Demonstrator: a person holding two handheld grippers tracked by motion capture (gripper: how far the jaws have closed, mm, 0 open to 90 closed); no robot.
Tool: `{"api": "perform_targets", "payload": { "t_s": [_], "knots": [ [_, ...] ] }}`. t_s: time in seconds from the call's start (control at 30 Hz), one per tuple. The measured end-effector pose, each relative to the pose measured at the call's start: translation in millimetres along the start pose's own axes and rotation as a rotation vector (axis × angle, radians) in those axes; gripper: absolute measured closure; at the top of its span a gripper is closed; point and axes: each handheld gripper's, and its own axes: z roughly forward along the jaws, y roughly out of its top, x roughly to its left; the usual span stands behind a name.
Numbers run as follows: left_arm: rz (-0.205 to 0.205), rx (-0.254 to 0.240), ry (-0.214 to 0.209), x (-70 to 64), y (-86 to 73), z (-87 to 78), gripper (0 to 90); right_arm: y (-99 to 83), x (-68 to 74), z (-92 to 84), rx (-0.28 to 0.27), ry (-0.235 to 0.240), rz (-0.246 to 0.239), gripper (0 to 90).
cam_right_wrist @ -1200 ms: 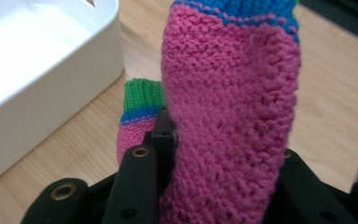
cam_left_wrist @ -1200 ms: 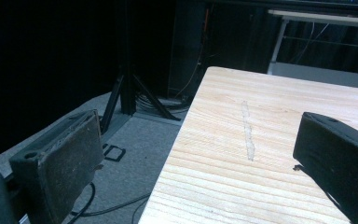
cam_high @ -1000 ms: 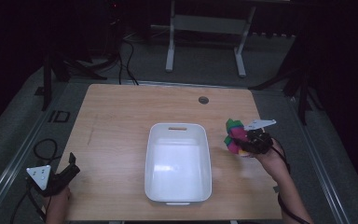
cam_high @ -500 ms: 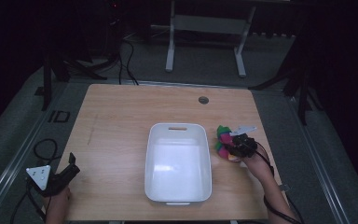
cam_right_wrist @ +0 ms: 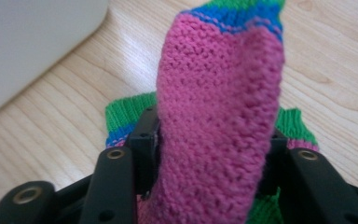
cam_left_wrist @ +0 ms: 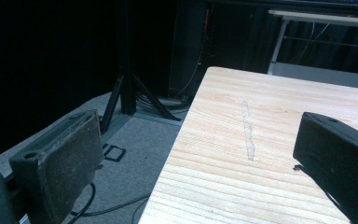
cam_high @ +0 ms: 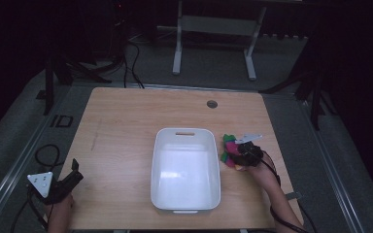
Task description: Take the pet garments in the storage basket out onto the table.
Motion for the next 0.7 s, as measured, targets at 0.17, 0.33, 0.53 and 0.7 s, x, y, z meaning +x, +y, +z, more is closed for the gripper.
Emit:
{"api": "perform_targets", "payload": {
  "t_s": [0.17, 0.33, 0.53, 0.7],
  "knots": [
    [-0.012, 0.001, -0.001, 1.1, 0.1, 0.1, 1.8, 7.4, -2.8, -16.7, -0.028, 0.009, 0.008, 43.6],
    [-0.001, -0.001, -0.002, 0.3, 0.0, -0.2, 1.9, 11.5, -7.7, -27.7, -0.04, 0.005, 0.018, 36.4],
    [-0.008, -0.001, -0.004, 0.6, 0.0, 0.0, 1.8, 9.1, -15.4, -45.1, -0.076, 0.033, 0.031, 30.0],
    [-0.006, 0.0, -0.003, 0.6, 0.0, -0.1, 1.9, 0.0, -21.2, -56.3, -0.107, 0.048, 0.061, 28.0]
  ]
}}
